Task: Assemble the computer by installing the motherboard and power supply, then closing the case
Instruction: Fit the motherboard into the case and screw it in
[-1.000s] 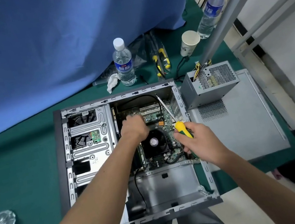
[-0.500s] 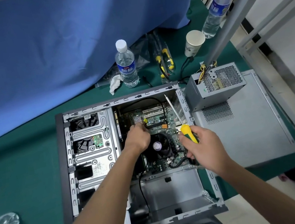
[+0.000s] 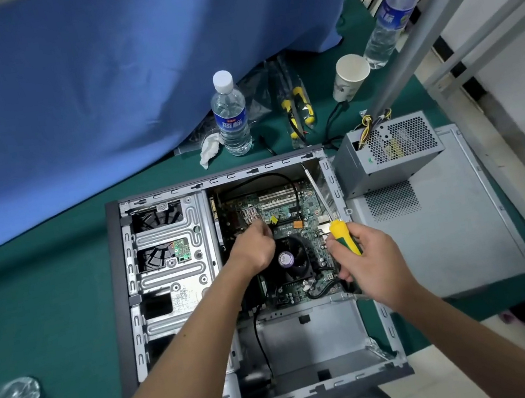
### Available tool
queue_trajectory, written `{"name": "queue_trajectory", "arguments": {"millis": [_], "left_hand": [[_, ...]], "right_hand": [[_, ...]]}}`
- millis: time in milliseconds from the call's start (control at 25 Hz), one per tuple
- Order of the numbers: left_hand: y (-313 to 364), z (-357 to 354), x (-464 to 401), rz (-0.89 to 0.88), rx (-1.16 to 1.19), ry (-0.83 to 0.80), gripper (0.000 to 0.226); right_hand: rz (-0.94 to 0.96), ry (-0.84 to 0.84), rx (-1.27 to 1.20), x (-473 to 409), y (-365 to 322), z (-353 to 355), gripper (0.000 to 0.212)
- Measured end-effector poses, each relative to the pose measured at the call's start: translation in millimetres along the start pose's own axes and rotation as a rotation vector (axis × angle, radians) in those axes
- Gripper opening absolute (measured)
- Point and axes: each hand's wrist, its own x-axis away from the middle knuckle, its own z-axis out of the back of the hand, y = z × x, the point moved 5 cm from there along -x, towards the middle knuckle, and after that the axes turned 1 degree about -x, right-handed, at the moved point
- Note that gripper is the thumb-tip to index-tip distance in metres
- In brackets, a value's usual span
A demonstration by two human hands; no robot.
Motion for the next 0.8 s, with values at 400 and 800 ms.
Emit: {"name": "queue_trajectory", "arguments": {"millis": [400, 800], "left_hand": [[5.3, -0.3, 38.3, -0.21, -0.289, 0.201, 0.013], [-28.8, 38.0, 56.7, -0.43, -0.292, 0.635, 0.014]], "right_hand": [[0.019, 0.035, 0.03, 1.4, 1.0, -1.0, 0.01], [0.084, -0.08, 0.184, 2.9, -11.8, -5.3, 0.009]]}}
